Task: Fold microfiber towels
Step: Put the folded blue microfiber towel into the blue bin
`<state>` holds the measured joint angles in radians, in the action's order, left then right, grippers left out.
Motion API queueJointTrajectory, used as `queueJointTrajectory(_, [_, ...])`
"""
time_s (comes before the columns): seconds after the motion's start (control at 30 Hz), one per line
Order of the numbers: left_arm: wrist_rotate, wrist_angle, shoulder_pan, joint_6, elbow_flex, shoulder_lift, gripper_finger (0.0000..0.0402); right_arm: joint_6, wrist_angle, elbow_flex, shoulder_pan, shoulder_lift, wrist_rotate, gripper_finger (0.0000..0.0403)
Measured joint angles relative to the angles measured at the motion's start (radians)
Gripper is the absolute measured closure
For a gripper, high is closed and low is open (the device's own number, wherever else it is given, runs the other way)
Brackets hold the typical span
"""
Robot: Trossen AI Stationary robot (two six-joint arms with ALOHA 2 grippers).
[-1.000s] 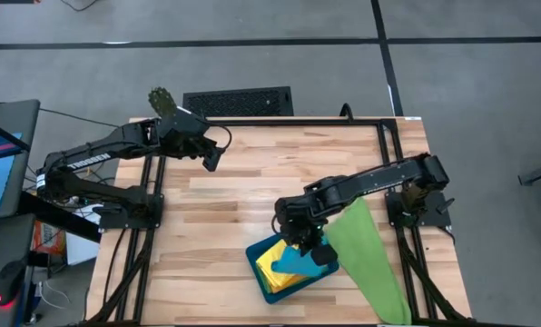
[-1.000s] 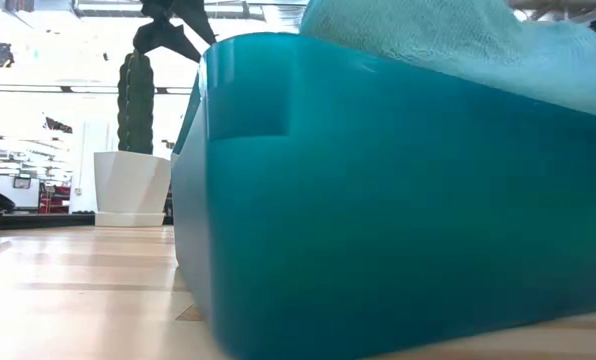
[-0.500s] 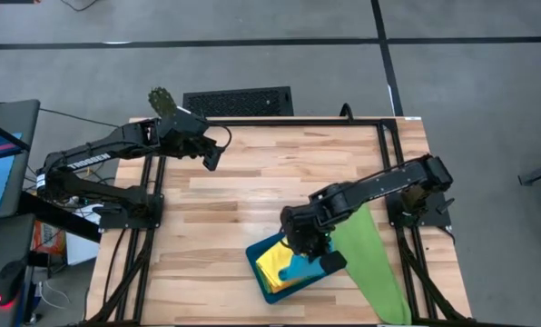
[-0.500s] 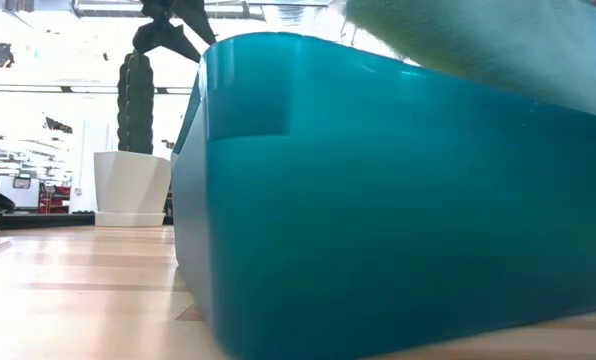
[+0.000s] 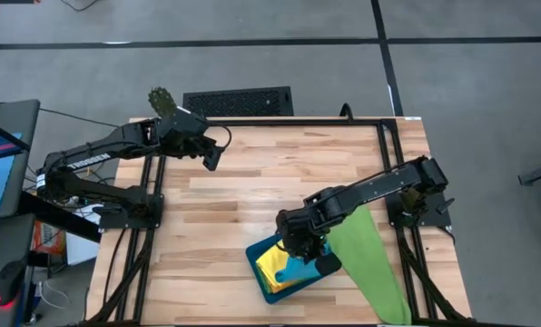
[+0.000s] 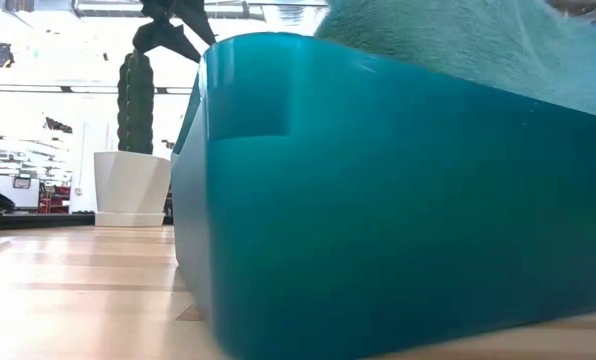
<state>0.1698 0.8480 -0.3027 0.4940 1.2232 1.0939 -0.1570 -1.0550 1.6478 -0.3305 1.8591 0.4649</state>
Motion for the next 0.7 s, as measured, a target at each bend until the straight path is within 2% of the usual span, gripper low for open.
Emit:
queueJointTrajectory(0.47, [-0.001, 0.004, 0.000, -0.014, 0.000, 0.001, 0.0205, -0.008, 0.010, 0.000, -0.005, 0.023, 0.003, 0.0384])
queueJointTrajectory(0.7, [-0.001, 0.013, 0.000, -0.033, 0.000, 0.001, 0.0205, -0.017, 0.087, 0.000, 0.004, 0.028, -0.010, 0.0379])
